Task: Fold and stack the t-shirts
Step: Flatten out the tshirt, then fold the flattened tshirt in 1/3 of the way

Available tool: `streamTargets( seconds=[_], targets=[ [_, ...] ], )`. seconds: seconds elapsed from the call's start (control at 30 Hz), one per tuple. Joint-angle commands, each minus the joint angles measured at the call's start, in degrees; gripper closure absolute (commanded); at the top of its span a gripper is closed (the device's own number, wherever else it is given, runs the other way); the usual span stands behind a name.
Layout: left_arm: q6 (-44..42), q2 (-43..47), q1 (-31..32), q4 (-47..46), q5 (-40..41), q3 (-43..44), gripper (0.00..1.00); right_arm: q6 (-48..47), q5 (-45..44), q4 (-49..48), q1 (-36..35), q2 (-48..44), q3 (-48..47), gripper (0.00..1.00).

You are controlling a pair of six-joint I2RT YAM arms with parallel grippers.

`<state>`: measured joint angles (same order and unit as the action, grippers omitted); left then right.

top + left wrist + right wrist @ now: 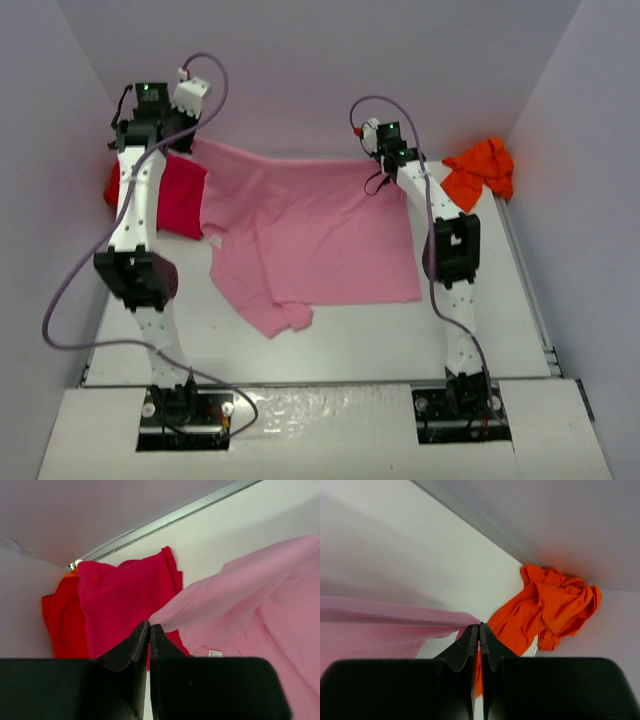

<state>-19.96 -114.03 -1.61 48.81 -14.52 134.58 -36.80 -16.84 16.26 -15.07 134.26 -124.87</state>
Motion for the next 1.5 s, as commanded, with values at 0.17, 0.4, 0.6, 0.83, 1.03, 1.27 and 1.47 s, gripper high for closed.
streamTargets(
  seconds=[0.17, 0.4, 0.6, 0.83, 1.03, 1.27, 1.47],
  targets=[
    [-7.0, -18.8, 7.3, -6.1, 9.3, 15.9, 1.00, -8.3, -9.3, -6.4, 1.7, 13.5, -17.8, 1.00],
    [-7.7, -16.5, 9.5, -6.6, 9.5, 10.3, 1.00, -5.5, -4.8, -7.3, 1.5, 5.3, -7.9, 1.00],
    [-9.1, -7.7, 10.0, -6.7, 9.3, -0.2, 1.00, -5.0, -4.4, -7.4, 0.9, -1.5, -1.3, 1.00],
    [-10.1, -1.7, 10.0, -4.3, 10.2, -3.5, 1.00, -5.7, -4.7, -7.5, 1.0, -7.3, 6.5, 1.00],
    [-10.4, 1.8, 11.0, -1.2, 8.7, -7.4, 1.00, -7.0, -4.7, -7.1, 0.1, -12.5, 16.2, 1.00],
    [-10.9, 7.8, 11.6, 8.4, -1.8, -13.5, 0.86, -8.0, 4.1, 5.5, -1.7, -17.2, 23.0, 0.85],
    [-10.0, 16.5, 7.3, 13.4, -19.1, -20.2, 0.40, -10.1, 18.4, 25.6, -1.7, -18.1, 23.5, 0.69]
  ],
)
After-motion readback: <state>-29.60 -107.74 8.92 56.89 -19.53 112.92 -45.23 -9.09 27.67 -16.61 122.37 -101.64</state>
